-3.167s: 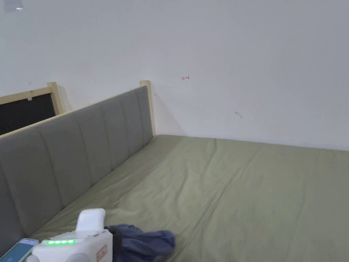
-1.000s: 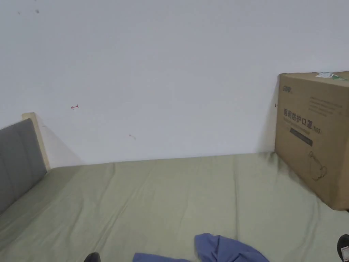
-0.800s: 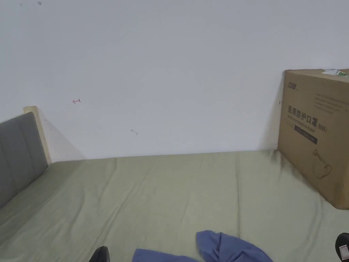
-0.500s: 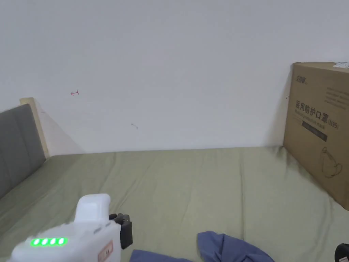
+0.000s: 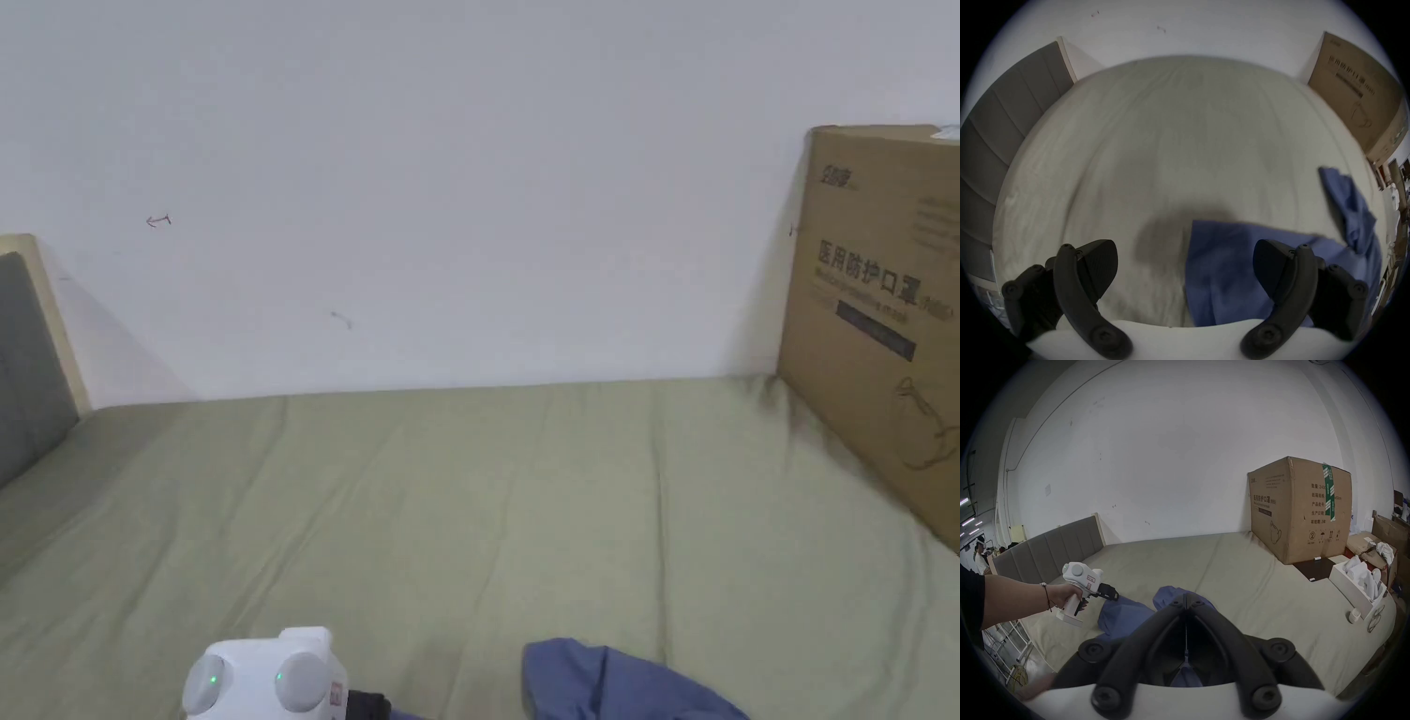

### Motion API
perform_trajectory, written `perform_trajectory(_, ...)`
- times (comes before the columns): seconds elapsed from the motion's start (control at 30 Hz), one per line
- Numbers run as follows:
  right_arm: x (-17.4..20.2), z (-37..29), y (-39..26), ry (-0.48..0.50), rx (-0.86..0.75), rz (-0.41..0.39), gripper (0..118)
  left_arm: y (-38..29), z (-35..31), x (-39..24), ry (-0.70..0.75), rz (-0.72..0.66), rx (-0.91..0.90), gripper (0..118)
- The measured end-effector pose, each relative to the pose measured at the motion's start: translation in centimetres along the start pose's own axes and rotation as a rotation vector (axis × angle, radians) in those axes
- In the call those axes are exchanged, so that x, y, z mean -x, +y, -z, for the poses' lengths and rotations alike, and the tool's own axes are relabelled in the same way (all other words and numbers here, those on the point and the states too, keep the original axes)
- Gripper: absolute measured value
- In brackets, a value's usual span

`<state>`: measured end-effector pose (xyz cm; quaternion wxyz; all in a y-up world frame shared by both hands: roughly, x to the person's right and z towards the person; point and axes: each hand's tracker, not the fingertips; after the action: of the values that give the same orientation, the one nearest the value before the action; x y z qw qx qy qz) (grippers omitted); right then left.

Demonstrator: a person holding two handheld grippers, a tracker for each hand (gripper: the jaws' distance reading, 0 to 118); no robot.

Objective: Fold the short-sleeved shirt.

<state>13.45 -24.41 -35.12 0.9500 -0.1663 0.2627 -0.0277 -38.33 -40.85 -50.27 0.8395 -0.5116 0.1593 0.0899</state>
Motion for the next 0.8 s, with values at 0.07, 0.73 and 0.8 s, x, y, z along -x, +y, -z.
perform_trajectory(0.07, -0.5, 0.1, -0.4, -0.014, 0.016, 0.001, 0, -1.6, -0.7, -1.2, 0.042, 0.089, -0.095, 97)
perform_trajectory(0.73, -9.6, 27.3, -2.3, -0.028, 0.866, 0.343, 116, -16.4, -18.7, -4.4, -0.245, -0.037, -0.594, 4)
perform_trajectory(0.8, -9.4, 28.4, -3.6, -0.144, 0.946, 0.299, 116, -16.7, -19.0, -4.0, -0.265, -0.063, -0.573, 4)
